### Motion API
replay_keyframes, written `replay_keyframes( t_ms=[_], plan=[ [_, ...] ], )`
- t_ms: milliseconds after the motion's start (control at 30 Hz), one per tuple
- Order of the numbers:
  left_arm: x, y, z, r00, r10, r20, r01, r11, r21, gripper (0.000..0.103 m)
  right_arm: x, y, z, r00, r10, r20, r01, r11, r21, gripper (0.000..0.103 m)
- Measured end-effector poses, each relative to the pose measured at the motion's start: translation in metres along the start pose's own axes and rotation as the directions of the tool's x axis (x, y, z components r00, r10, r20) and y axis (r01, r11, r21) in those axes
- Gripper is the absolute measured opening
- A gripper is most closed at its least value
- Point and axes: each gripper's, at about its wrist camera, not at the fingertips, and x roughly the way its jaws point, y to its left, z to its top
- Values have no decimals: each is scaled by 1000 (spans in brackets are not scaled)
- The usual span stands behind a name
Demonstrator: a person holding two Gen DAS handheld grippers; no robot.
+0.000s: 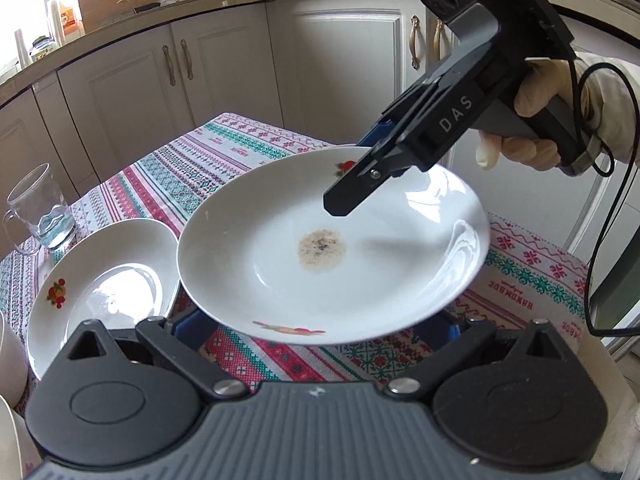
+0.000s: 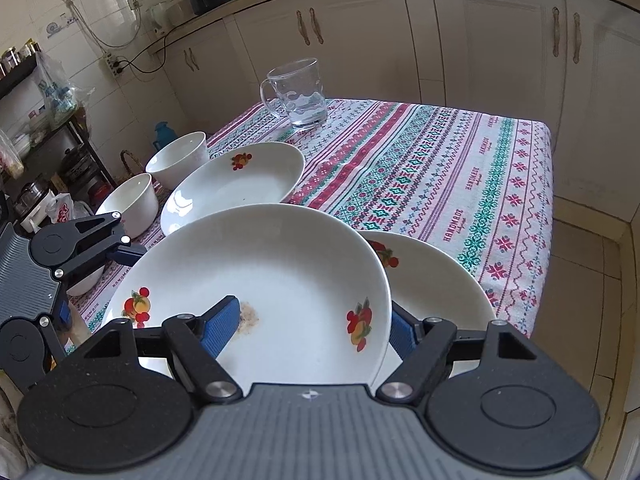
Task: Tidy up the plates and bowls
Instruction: 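Lift the stained plate with the right gripper onto the crumb-dotted plate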
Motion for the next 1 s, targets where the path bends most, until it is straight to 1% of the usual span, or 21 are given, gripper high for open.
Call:
replay_keyframes(
  t_ms=[433,800,1000],
  plan=[
    [14,-3,12,1000,-16,0,16,999,28,102,1,-22,-11,1000,-13,7,13,998,55,82],
    [18,-6,13,1000,-24,0,23,998,52,102,-9,-26,-20,999,-43,8,42,996,78,82],
    [16,-4,13,999,-45,12,44,998,36,102,-18,-27,-24,998,-62,11,61,994,94,82]
  ],
)
